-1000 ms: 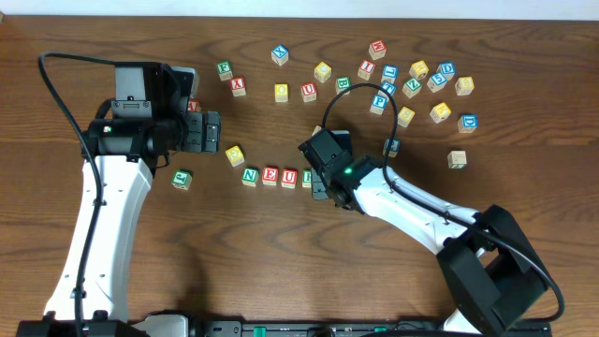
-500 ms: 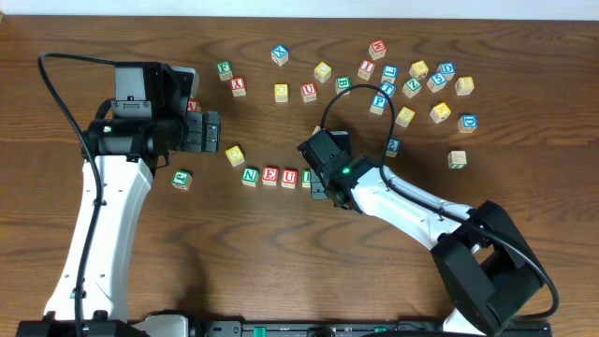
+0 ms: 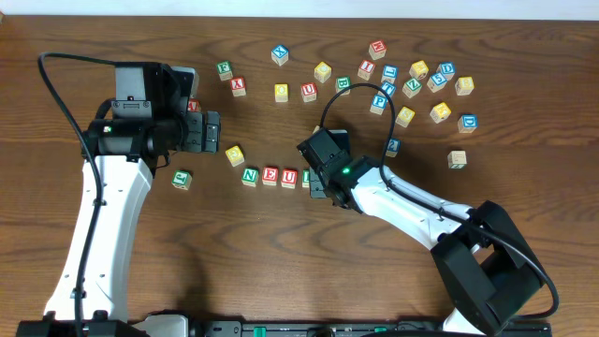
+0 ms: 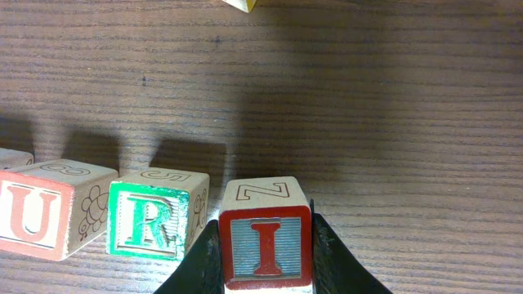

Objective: Spell out NEURIPS
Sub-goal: 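Lower the I block onto the table beside the green R block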

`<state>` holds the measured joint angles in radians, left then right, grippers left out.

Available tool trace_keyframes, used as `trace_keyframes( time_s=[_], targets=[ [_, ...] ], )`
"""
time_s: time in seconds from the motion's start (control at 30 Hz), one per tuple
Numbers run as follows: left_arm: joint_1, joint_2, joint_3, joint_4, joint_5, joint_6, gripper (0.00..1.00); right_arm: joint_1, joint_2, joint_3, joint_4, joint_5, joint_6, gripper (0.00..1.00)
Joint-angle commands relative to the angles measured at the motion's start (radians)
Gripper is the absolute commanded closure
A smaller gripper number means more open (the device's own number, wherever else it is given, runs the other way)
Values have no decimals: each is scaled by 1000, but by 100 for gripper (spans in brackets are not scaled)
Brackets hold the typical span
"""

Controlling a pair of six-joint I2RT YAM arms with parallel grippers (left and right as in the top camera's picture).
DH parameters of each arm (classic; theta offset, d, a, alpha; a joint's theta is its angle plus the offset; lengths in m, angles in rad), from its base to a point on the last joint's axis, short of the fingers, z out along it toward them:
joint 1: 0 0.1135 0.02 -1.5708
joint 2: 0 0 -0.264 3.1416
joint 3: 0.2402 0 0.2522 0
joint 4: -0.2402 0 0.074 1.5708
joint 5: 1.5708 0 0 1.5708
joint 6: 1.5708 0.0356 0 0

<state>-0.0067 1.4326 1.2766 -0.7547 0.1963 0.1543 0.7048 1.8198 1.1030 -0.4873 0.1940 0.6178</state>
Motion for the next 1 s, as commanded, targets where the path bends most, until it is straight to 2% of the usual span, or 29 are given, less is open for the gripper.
trace_keyframes(
  time_s=[0.0, 0.97],
  targets=[
    [3, -2, 21, 0, 2, 3, 4, 6, 6, -6, 5, 10, -5, 89],
    [4, -2, 21, 0, 1, 3, 4, 11, 15, -6, 13, 10, -5, 90]
  ],
)
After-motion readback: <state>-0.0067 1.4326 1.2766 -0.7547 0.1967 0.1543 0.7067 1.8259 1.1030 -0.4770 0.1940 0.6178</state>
